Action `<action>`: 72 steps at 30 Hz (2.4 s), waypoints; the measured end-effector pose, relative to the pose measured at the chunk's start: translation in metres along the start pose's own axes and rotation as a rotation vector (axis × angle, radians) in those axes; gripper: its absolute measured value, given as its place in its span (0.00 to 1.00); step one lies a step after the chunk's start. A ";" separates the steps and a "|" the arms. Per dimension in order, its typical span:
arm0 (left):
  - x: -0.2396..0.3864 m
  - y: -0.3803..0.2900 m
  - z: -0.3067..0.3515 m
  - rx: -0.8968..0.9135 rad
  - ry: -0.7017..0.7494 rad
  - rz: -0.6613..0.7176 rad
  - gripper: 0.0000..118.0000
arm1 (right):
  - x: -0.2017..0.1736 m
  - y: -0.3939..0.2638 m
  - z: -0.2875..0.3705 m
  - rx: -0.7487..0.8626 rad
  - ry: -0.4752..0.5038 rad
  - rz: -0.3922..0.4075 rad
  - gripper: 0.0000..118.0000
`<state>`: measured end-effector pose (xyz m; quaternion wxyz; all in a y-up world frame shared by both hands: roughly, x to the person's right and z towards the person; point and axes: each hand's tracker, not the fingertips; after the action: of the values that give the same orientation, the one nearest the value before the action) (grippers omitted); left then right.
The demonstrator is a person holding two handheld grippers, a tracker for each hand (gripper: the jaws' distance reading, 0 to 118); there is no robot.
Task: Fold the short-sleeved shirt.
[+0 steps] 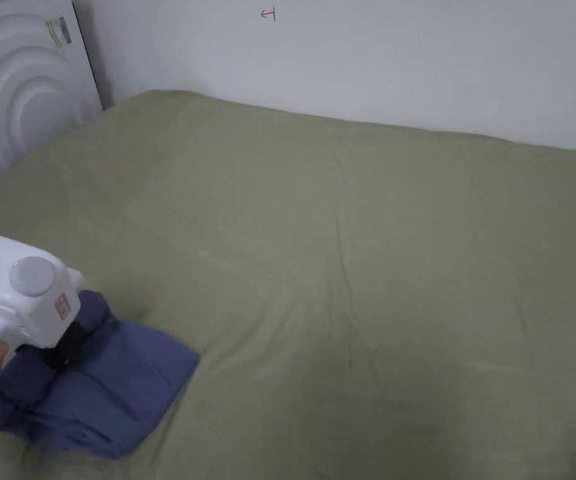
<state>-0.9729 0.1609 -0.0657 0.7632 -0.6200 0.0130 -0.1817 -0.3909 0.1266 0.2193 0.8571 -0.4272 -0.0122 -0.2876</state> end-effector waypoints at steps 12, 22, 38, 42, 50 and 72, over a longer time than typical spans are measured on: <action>-0.020 -0.010 0.037 0.159 -0.051 0.182 0.67 | -0.006 0.002 0.001 -0.008 0.003 0.020 0.00; 0.096 -0.058 0.110 0.361 -0.516 0.183 0.01 | 0.009 -0.002 0.013 0.025 0.066 -0.012 0.00; 0.238 -0.111 0.242 0.848 -0.268 0.061 0.00 | -0.012 0.027 0.106 0.422 0.009 0.153 0.00; 0.246 -0.128 0.286 1.025 -0.212 0.111 0.00 | -0.049 0.045 0.143 0.600 -0.087 0.289 0.00; 0.265 -0.161 0.316 1.154 -0.226 0.156 0.00 | -0.103 0.031 0.185 0.853 -0.240 0.454 0.00; 0.271 -0.169 0.299 1.187 -0.195 0.184 0.18 | -0.105 0.027 0.173 0.755 -0.338 0.400 0.00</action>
<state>-0.6907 0.3347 0.2200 0.9888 -0.0985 -0.1070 -0.0334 -0.4259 0.3177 0.2813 0.9774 -0.1198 -0.1729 -0.0180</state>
